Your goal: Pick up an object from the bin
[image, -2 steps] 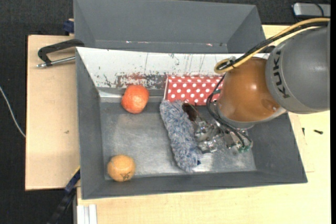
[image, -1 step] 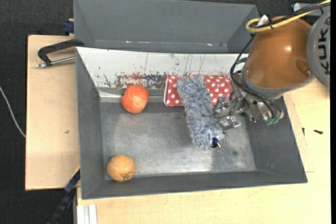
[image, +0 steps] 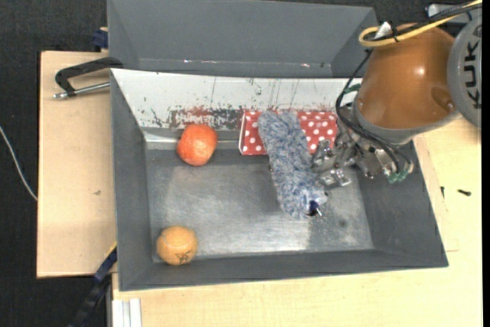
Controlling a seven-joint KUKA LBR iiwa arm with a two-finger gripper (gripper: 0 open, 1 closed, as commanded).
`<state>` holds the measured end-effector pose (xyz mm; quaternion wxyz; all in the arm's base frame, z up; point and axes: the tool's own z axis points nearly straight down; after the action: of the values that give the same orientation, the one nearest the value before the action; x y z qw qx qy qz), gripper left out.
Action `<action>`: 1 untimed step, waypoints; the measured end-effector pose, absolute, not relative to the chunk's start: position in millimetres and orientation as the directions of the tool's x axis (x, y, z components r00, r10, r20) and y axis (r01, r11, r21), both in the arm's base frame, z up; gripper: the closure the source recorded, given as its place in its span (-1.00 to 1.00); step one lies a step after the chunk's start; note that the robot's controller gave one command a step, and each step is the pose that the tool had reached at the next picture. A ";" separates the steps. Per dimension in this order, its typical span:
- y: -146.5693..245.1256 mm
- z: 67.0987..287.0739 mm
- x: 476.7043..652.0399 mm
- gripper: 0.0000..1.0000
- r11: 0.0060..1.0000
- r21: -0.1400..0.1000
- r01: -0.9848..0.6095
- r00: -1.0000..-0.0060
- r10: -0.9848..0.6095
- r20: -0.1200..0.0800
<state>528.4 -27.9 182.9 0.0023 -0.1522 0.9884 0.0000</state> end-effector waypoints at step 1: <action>-20.4 177.9 525.8 1.00 0.954 0.000 -0.300 -0.954 -0.300 -0.002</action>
Offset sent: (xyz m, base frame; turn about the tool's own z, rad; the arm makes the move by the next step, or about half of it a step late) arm 0.0045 -0.0030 -0.0174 0.0075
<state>525.8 -20.4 177.9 0.0010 -0.1516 0.9884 0.0004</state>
